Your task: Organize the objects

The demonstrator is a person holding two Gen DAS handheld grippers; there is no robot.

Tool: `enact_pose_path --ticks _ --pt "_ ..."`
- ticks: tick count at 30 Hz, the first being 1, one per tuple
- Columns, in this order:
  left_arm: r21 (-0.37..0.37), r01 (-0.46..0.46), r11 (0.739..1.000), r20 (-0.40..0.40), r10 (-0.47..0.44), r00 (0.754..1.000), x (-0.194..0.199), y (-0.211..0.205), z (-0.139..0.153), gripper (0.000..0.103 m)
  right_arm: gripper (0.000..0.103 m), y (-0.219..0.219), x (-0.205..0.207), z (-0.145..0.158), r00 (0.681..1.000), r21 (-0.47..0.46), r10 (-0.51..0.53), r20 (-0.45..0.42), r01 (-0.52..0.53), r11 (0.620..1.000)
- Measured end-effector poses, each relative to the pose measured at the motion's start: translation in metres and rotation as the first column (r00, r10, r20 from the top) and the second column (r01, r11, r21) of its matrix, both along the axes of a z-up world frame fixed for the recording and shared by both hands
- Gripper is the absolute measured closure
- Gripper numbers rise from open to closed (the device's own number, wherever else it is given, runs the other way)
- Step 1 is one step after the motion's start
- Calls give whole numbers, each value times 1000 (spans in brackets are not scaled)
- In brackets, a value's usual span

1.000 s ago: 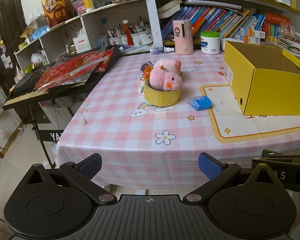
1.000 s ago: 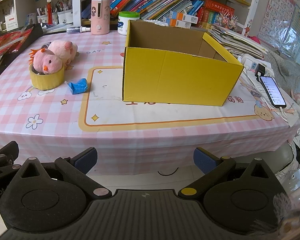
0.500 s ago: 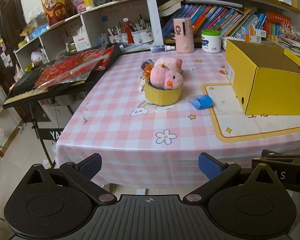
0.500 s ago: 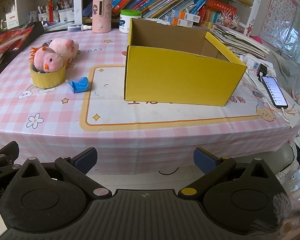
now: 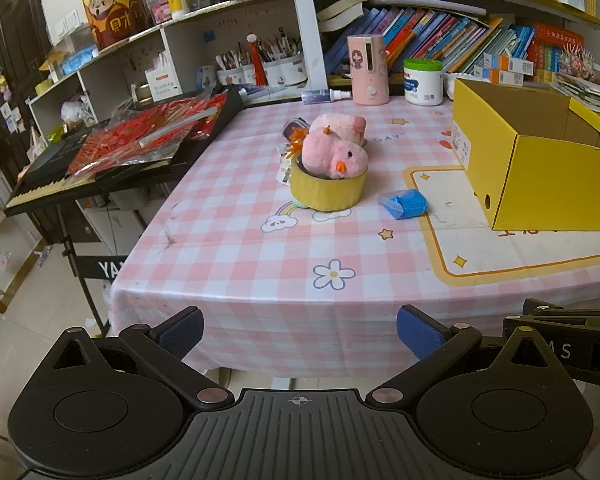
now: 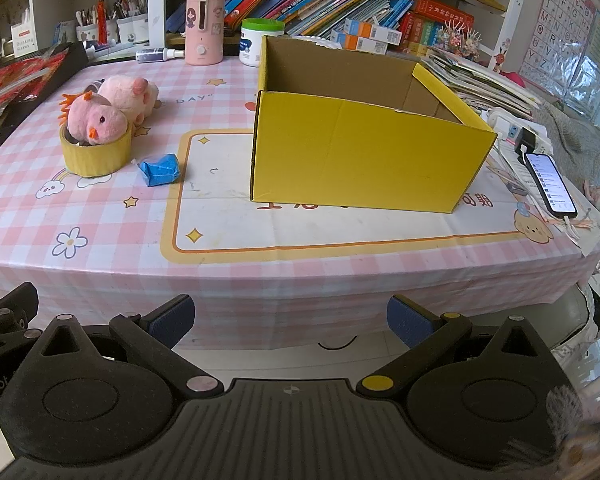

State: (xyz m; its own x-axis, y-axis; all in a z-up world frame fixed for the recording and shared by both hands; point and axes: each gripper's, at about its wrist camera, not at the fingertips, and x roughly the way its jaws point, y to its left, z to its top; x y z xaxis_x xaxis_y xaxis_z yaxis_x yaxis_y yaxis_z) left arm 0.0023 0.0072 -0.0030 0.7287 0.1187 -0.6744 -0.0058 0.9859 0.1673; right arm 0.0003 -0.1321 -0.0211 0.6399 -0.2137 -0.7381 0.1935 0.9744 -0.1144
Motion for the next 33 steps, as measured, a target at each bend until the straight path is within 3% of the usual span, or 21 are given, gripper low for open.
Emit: enact_pose_path --ticks 33 --pt "-48 -28 998 -13 28 1000 5 20 0 0 0 15 4 4 999 0 39 -18 -39 999"
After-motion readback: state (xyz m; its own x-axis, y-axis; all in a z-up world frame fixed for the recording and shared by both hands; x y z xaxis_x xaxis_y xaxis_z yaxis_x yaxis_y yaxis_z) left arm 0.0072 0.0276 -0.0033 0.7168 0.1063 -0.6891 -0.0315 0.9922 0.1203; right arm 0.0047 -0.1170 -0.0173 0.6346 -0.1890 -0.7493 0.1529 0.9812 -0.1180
